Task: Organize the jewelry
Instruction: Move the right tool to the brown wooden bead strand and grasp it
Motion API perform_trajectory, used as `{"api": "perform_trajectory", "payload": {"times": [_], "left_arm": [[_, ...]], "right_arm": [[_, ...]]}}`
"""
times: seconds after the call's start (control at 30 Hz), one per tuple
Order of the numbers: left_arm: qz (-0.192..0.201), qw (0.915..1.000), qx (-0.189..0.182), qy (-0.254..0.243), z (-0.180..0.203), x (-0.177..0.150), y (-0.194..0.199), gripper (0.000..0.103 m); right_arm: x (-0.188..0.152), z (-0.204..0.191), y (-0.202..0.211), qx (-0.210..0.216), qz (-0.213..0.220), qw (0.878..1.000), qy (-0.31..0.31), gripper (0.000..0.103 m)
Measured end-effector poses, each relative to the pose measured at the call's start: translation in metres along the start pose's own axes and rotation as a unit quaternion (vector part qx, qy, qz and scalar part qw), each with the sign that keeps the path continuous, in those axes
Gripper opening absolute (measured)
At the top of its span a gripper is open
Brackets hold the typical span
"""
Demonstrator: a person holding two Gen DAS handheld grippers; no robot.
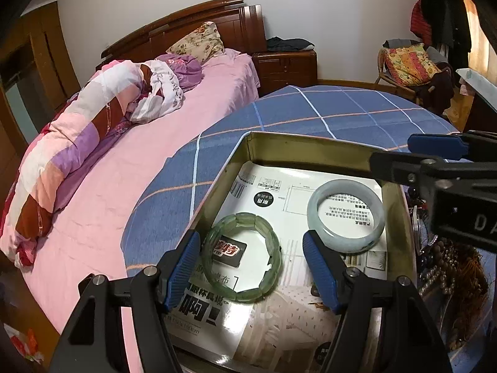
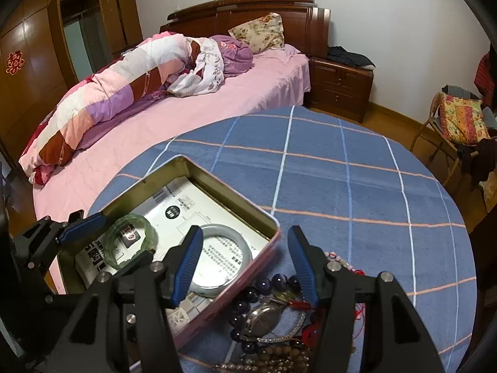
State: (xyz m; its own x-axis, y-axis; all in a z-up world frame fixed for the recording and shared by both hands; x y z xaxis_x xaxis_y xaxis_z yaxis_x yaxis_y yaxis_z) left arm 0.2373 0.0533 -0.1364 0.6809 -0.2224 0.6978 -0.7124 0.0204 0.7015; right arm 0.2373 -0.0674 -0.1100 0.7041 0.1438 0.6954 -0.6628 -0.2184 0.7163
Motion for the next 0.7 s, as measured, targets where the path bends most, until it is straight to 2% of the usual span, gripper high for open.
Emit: {"api": "perform_trajectory", "payload": {"times": [0.47, 0.7], "left_arm": [[0.005, 0.9999, 0.011, 0.003, -0.001, 0.002, 0.012, 0.070], [0.036, 0.9989, 0.006, 0.029, -0.003, 0.001, 0.045, 0.070]], "right_arm": [[-0.012, 0.016, 0.015, 0.001, 0.005, 1.000, -0.010, 0.066], [-0.035, 0.045, 0.045, -0.006, 0.011, 1.000, -0.024, 0.071]]}}
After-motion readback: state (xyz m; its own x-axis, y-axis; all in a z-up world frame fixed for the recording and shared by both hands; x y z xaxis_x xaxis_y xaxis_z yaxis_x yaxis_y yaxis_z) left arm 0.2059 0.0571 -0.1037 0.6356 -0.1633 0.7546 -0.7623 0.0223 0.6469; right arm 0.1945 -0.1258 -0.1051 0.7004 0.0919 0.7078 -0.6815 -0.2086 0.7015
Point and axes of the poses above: each gripper's, at about its wrist camera, not at the fingertips, and y roughly against the way its jaws point, z to its right, x to its top, the point moved 9 cm from there along -y, roughly the way its jaws point, and after that the axes turned 2 degrees about z, right-handed, at the moved point
